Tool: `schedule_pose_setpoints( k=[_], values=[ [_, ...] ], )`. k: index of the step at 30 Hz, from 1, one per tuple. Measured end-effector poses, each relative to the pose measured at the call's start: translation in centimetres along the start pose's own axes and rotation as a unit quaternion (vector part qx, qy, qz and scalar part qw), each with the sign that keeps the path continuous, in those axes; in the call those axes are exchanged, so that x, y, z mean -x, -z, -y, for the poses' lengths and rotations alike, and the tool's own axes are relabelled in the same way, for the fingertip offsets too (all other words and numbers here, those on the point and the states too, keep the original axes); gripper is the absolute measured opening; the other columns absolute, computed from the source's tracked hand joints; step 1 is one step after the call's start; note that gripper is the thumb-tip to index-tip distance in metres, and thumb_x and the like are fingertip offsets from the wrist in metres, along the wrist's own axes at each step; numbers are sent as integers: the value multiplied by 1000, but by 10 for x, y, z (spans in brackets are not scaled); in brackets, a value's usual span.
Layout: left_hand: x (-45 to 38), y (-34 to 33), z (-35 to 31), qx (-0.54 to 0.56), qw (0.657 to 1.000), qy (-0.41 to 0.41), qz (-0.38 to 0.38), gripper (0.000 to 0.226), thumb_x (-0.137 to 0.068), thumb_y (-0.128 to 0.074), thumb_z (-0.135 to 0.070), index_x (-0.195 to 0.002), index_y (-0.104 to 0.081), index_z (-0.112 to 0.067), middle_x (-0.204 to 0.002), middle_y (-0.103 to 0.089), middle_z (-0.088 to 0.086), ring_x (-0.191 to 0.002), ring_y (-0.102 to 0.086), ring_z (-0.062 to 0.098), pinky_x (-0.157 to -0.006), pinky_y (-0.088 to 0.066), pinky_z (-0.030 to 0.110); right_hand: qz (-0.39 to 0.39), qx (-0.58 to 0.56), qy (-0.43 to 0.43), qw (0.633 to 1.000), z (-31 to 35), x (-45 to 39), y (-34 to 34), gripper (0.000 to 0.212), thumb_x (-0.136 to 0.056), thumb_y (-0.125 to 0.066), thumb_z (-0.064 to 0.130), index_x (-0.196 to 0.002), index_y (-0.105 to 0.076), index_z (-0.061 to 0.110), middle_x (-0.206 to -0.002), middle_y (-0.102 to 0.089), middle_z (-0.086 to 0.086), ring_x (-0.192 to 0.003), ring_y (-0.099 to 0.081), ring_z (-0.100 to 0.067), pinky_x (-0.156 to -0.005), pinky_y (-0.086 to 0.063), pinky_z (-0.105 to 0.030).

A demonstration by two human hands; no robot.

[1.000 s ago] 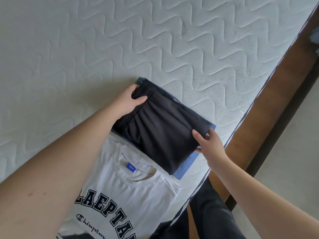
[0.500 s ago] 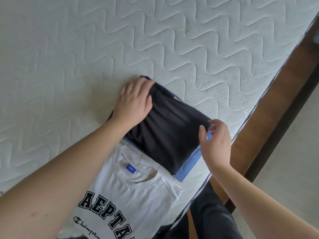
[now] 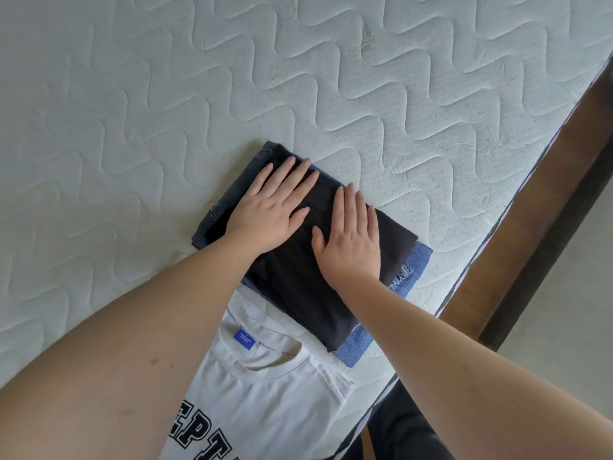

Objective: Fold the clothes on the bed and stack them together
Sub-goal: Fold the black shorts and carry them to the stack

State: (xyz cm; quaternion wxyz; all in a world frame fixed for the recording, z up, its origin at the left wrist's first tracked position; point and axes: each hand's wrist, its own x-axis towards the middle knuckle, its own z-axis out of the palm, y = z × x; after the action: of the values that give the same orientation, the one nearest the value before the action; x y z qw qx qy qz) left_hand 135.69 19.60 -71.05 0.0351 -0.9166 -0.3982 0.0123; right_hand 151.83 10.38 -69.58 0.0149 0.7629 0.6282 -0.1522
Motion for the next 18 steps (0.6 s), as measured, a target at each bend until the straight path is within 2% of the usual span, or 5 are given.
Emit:
schedule_pose_setpoints(
  k=[3, 10, 12, 15, 18],
  values=[
    [0, -3, 0, 12, 1000, 2, 5, 60, -106, -20, -46, -158, -8, -22, -166, -4, 1, -152, -5, 21, -123, -13, 45, -2, 2, -25, 1000, -14, 14, 1, 79, -98, -29, 55, -155, -11, 3, -162, -12, -17, -151, -11, -28, -123, -7, -42],
    [-8, 34, 0, 69, 996, -4, 61, 60, -105, -29, -43, -158, -13, -20, -165, -7, 2, -152, -5, 21, -124, -2, 41, 56, 26, -86, 994, -59, 60, 20, 93, -94, -18, 70, -155, 3, 4, -164, 3, -14, -152, 3, -23, -123, 1, -38],
    [0, 52, -1, 60, 998, 21, 21, 56, -106, -30, -37, -157, -18, -19, -165, -10, 2, -152, -7, 19, -124, -4, 41, 40, 23, -92, 995, -59, 69, 29, 88, -96, -19, 65, -155, 2, 3, -164, 3, -14, -152, 4, -24, -123, 2, -39],
    [32, 74, -8, 91, 987, 108, -76, 47, -101, -36, -15, -148, -40, -13, -159, -30, 6, -148, -24, 24, -123, -12, 42, -3, -9, -53, 999, -35, 78, 41, 76, -101, -26, 52, -155, -8, 3, -164, -5, -14, -152, -1, -26, -123, 1, -40],
    [70, 74, -23, 122, 978, 152, -76, 47, -94, -43, -2, -140, -50, -8, -150, -44, 10, -142, -35, 29, -122, -19, 44, -21, -44, 26, 998, 9, 79, 40, 70, -101, -34, 45, -155, -18, 4, -163, -15, -13, -151, -9, -27, -123, -6, -42]
  ],
)
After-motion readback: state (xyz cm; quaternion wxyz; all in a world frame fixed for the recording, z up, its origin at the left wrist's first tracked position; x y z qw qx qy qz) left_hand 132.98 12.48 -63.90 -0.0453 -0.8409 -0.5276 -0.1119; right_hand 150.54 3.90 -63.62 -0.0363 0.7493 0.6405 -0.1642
